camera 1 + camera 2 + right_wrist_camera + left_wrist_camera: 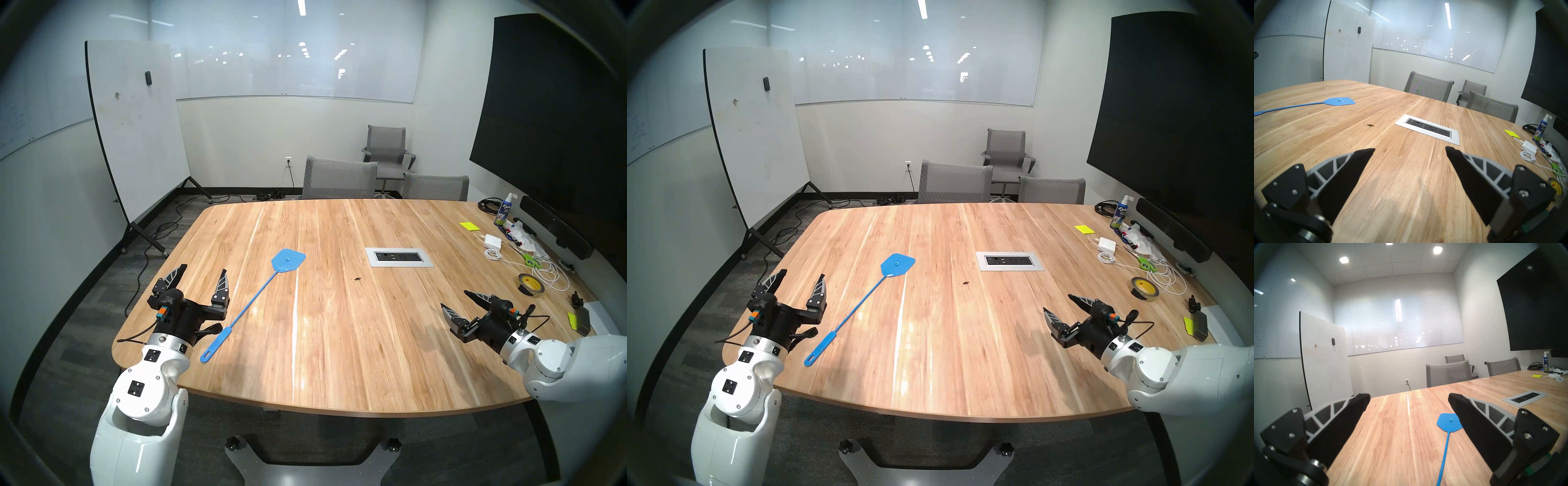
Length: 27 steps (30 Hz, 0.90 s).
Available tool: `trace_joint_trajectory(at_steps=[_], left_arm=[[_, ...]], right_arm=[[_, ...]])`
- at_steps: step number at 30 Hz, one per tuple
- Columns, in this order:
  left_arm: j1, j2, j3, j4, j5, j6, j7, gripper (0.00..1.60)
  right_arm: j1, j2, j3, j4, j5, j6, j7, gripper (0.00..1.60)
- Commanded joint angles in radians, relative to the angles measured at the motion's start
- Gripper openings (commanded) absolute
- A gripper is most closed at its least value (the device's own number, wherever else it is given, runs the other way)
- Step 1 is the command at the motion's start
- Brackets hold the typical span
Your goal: Swat a bug on table
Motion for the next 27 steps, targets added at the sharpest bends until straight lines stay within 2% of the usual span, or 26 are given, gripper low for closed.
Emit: trace_joint_trajectory(at_steps=[1,4,7,11,15,21,27], left_arm=[[-0.024,0.043,-0.021,-0.062,-0.089,0.115,-0.073,1.6],[-0.031,0.085,-0.045,-0.068,-0.159,0.174,-0.154,1.6],[-0.043,0.1,-0.065,-0.066,-0.191,0.228,-0.188,1.6],[-0.065,0.142,-0.071,-0.043,-0.197,0.281,-0.234,1.6],[-0.075,0.184,-0.074,-0.021,-0.207,0.298,-0.307,1.6],[-0.097,0.214,-0.032,-0.019,-0.119,0.361,-0.284,1.6],[-0.136,0.2,0.007,-0.014,-0.07,0.466,-0.237,1.6]], right_arm=[[0.007,-0.001,0.006,0.002,-0.001,-0.002,0.0,1.6],[0.007,-0.001,0.007,0.002,-0.001,-0.002,0.0,1.6],[0.007,-0.001,0.007,0.002,-0.001,-0.002,0.0,1.6],[0.007,-0.001,0.007,0.002,-0.001,-0.002,0.0,1.6],[0.007,-0.001,0.007,0.002,-0.001,-0.002,0.0,1.6],[0.007,-0.001,0.007,0.002,-0.001,-0.002,0.0,1.6],[0.007,-0.001,0.007,0.002,-0.001,-0.002,0.0,1.6]])
